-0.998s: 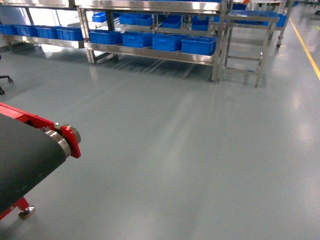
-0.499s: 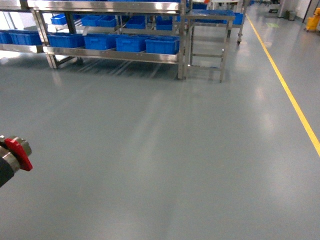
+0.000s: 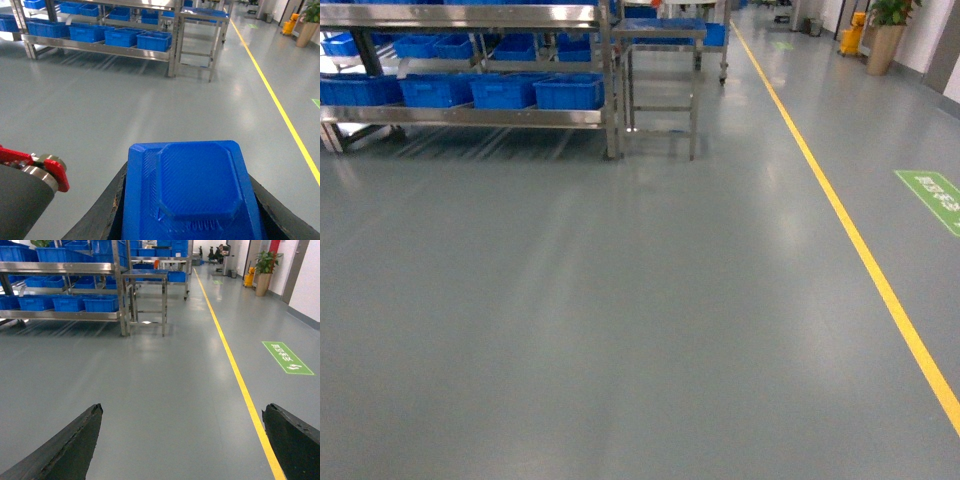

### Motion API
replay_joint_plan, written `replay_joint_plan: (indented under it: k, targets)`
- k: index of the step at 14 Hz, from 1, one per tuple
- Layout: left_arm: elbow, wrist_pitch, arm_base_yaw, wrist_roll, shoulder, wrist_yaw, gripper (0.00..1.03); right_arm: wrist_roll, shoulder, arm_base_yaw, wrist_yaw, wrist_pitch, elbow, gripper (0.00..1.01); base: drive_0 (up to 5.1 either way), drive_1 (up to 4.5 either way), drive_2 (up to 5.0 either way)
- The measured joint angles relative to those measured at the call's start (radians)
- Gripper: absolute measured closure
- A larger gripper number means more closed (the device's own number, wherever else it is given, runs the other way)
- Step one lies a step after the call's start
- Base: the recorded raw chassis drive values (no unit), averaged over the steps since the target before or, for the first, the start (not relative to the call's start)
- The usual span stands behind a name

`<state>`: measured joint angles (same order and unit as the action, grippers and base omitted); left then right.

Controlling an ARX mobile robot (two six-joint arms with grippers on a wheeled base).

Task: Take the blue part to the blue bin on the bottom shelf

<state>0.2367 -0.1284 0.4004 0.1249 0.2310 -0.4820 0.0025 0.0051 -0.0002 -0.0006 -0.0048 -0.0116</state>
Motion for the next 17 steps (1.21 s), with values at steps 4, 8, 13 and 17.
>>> replay_joint_plan:
  k: [4,8,13,17]
  targets:
    - [0.000,0.000,0.000,0.000,0.000,0.000,0.59,0.000,0.000,0.000,0.000,0.000,0.000,0.03,-1.6,-1.62,-1.6]
    - [0.000,0.000,0.000,0.000,0.000,0.000,0.59,0.000,0.000,0.000,0.000,0.000,0.000,0.03,-1.6,-1.61,-1.6]
    - [0.000,-0.002,0.002,0.000,-0.001,0.000,0.59,0.000,0.000,0.000,0.000,0.000,0.000,0.03,-0.7,1.72,-3.1]
    - [0.000,0.001,0.002,0.000,-0.001,0.001,0.59,0.000,0.000,0.000,0.000,0.000,0.000,0.03,-0.1,3.93,-4.1]
